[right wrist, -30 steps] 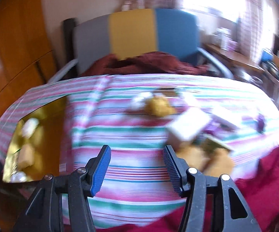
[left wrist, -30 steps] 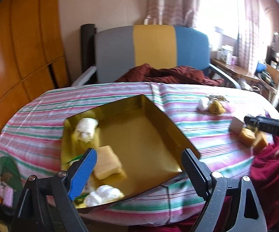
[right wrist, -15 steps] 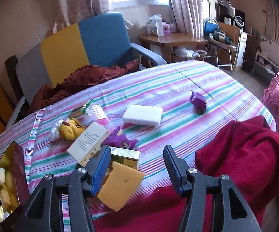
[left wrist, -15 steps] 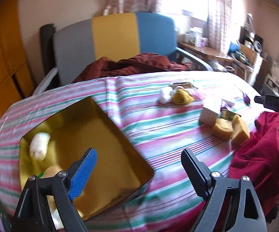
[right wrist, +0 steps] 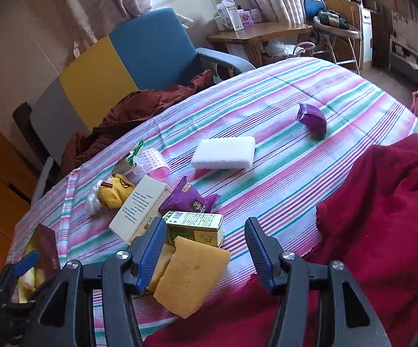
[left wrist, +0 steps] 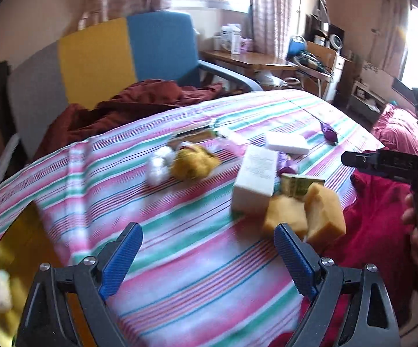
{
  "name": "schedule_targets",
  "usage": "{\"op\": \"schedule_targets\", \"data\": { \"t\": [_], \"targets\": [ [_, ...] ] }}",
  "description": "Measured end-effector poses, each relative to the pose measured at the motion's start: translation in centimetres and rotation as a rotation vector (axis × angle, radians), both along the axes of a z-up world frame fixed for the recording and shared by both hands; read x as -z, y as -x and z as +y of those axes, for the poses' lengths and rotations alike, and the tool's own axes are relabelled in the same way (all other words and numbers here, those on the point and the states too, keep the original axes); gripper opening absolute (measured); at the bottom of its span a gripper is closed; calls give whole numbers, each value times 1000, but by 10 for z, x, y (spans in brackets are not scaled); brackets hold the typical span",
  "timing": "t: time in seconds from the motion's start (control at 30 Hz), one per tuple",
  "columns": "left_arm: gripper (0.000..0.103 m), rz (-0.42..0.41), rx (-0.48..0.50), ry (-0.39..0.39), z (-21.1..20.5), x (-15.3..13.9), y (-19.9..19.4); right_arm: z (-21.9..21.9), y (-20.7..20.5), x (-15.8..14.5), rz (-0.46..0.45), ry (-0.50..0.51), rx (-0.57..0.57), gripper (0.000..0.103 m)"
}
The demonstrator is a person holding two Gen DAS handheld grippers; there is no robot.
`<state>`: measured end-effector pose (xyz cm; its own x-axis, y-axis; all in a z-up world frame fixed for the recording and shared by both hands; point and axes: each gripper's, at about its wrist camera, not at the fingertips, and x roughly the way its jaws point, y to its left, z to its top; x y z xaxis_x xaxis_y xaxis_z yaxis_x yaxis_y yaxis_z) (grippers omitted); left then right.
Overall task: Organize objects
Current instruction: 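Grasp the white printed box with the left tool while the right tool grasps another yellow sponge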
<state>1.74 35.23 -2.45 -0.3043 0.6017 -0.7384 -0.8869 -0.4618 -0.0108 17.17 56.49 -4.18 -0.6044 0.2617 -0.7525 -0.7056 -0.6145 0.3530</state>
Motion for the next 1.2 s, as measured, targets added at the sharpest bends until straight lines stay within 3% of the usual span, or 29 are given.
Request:
{"op": "schedule_targets", "data": {
  "t": [0.37, 0.6, 0.7, 0.77, 1.03, 1.2],
  "targets": [
    [95, -22, 103, 90, 96, 33, 8, 9, -3, 7, 45, 91, -18, 57],
    [95, 19, 132, 166, 142, 53, 10, 12, -2, 10, 54, 128, -28, 57],
    [87, -55, 104, 194, 152, 67, 24, 12, -1, 12, 53, 137, -38, 57],
    [52, -122, 98, 203, 150, 74, 30, 12, 0, 12, 49, 139, -40, 57],
    [50, -165, 17, 124, 91, 69, 34, 11, 4, 14, 20, 145, -51, 57],
    [50, -137, -74, 118, 33, 72, 30, 11, 6, 15, -4, 150, -54, 57]
  ]
}}
